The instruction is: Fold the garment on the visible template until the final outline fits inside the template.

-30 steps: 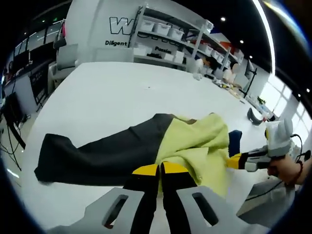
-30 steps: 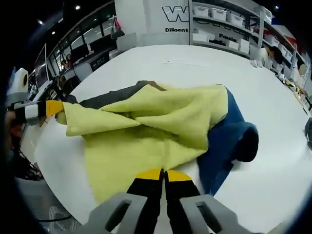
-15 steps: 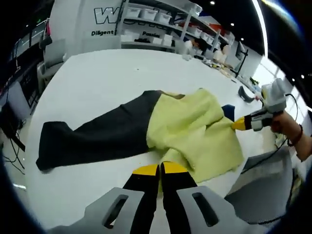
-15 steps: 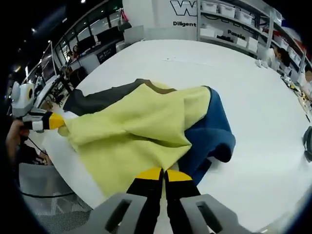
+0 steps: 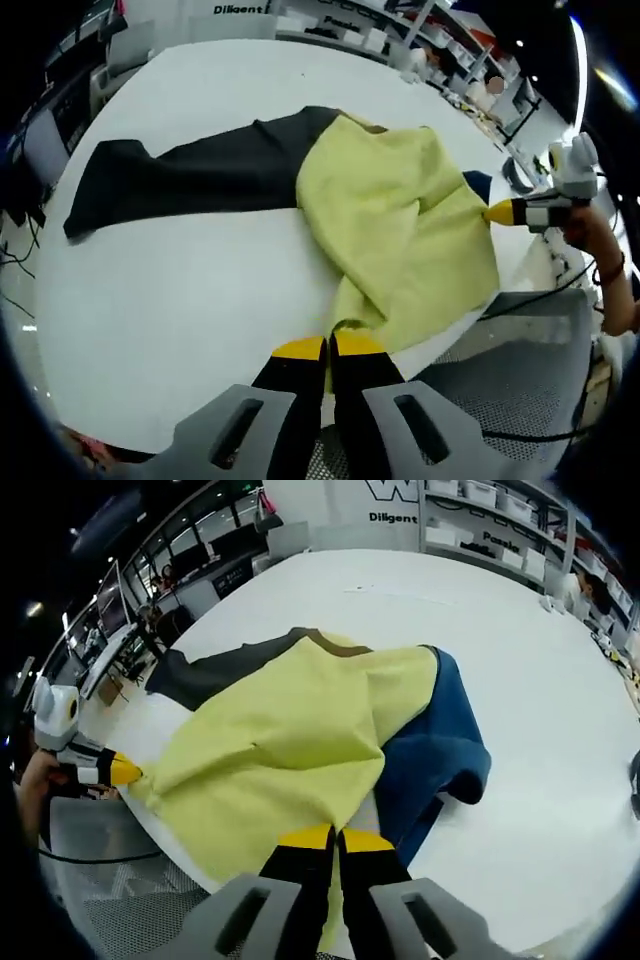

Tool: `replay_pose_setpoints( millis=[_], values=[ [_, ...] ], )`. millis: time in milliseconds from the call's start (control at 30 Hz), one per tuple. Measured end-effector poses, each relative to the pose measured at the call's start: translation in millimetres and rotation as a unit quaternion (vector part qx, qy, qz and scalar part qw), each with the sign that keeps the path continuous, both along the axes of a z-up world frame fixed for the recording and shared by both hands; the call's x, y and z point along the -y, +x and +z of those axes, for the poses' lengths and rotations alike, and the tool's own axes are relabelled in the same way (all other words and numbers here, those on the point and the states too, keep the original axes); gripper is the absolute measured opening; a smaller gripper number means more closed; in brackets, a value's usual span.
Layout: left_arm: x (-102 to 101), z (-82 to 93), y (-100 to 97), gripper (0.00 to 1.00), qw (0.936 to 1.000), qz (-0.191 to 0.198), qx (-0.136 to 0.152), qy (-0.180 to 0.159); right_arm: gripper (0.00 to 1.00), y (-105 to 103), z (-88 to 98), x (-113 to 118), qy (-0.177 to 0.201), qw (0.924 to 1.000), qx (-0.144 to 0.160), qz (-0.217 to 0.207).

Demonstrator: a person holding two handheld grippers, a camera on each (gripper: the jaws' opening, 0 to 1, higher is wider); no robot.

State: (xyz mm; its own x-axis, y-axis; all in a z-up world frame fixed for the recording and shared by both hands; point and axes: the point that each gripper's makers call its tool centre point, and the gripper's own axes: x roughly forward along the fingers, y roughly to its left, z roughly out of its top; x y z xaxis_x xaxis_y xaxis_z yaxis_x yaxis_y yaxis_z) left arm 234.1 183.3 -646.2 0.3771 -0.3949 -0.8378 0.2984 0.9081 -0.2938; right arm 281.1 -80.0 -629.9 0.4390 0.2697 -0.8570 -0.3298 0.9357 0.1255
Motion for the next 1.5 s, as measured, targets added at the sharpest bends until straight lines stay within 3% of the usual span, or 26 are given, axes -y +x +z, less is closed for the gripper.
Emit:
replay_pose_setpoints(
  millis=[267,367,467,500,600,667,867,1133,1333,1500],
  values=[
    [-1,-13.3,-10.4,0.04,0.9994,-0.012,-0.007,0.033,0.00,-6,-13.9,6,-0.005,0.9999,-0.014,0.003],
    [-3,-9.2,-7.2,0.06,0.9988,-0.017,0.017,0.042,0.00,-8,-12.6,8,0.002,0.9999,-0.013,0.002],
    [-12,-1.4,5.4,0.08,0.9955,-0.012,0.061,0.072,0.10,-3,-4.4,10,0.014,0.9999,0.005,-0.005],
    [-12,1.9,5.0,0.11,0.9955,-0.015,0.060,0.072,0.13,0,-1.0,11,0.019,0.9998,0.010,-0.008],
    [-2,19.6,19.3,0.26,0.9952,0.006,0.095,0.023,0.19,6,7.5,12,0.028,0.9993,0.019,-0.012],
    [6,30.7,26.9,0.29,0.9941,0.006,0.109,-0.002,0.25,14,16.3,10,0.044,0.9983,0.037,-0.012],
    [14,46.8,54.6,0.41,0.9895,-0.003,0.144,-0.004,0.37,32,34.8,1,0.088,0.9950,0.046,-0.002],
    [25,58.7,90.0,0.66,0.9830,-0.003,0.183,-0.015,0.59,69,53.4,6,0.080,0.9932,0.083,0.014],
    [27,67.2,121.9,0.67,0.9781,-0.003,0.207,-0.024,0.72,94,55.4,10,0.069,0.9924,0.099,0.026],
    [25,68.1,151.5,0.70,0.9753,-0.006,0.221,-0.009,0.76,116,55.7,14,0.067,0.9920,0.104,0.028]
  ],
)
